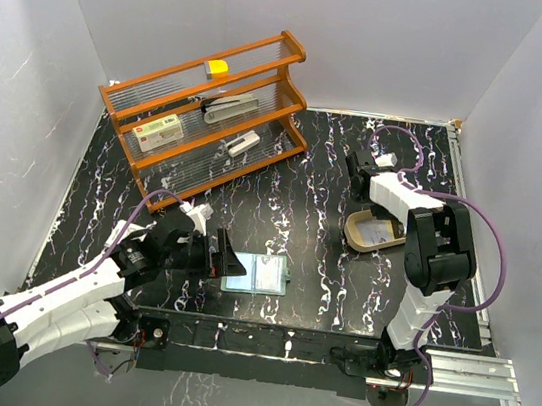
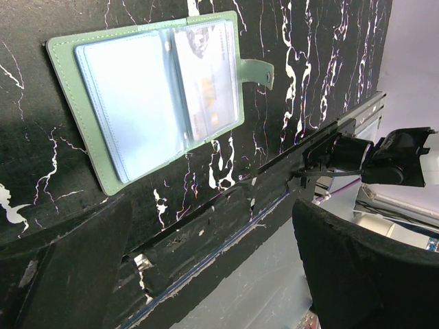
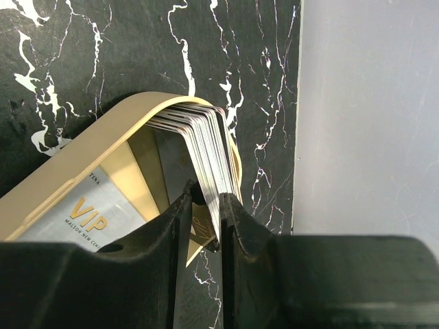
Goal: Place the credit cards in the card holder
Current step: Pick up the credit card from the storage box.
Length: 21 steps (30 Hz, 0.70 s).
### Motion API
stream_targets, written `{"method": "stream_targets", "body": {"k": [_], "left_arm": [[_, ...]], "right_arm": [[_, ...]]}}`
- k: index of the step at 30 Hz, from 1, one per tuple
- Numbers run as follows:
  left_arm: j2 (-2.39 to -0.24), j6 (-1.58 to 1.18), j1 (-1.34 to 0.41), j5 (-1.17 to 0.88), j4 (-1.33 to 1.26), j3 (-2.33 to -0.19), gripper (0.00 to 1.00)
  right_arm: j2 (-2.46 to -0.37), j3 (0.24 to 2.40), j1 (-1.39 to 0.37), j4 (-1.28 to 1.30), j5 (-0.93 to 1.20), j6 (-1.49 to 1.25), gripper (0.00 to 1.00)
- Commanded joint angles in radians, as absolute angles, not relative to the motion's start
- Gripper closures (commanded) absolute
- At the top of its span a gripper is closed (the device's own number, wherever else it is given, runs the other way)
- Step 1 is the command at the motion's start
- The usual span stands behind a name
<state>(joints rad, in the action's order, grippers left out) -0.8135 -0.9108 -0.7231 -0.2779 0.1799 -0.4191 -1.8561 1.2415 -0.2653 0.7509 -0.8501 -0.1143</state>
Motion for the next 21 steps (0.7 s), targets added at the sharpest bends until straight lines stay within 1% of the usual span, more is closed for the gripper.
{"method": "stream_targets", "body": {"k": [1,5,10,21], "left_arm": [[-0.795,-0.9,-0.725,-0.301,0.175,-0.448,0.01],[-0.787,-0.9,-0.726,-0.297,0.182,-0.449,0.01],[-0.78,-0.9,-0.725,-0.296,0.189,-0.451,0.01],[-0.78,-0.918,-0.725,-0.301,0.178,-0.442,0.01]], "right_arm": [[-1.84,1.285,-0.259,0.749,-0.894,-0.128,0.8],[-1.841,1.284,-0.259,0.747,-0.867,-0.121,0.87],[-1.83,1.294,-0.258,0.763,-0.847,-0.128,0.92],[-1.787,1.326,-0.27,0.856,-0.692,-0.171,0.96]]}}
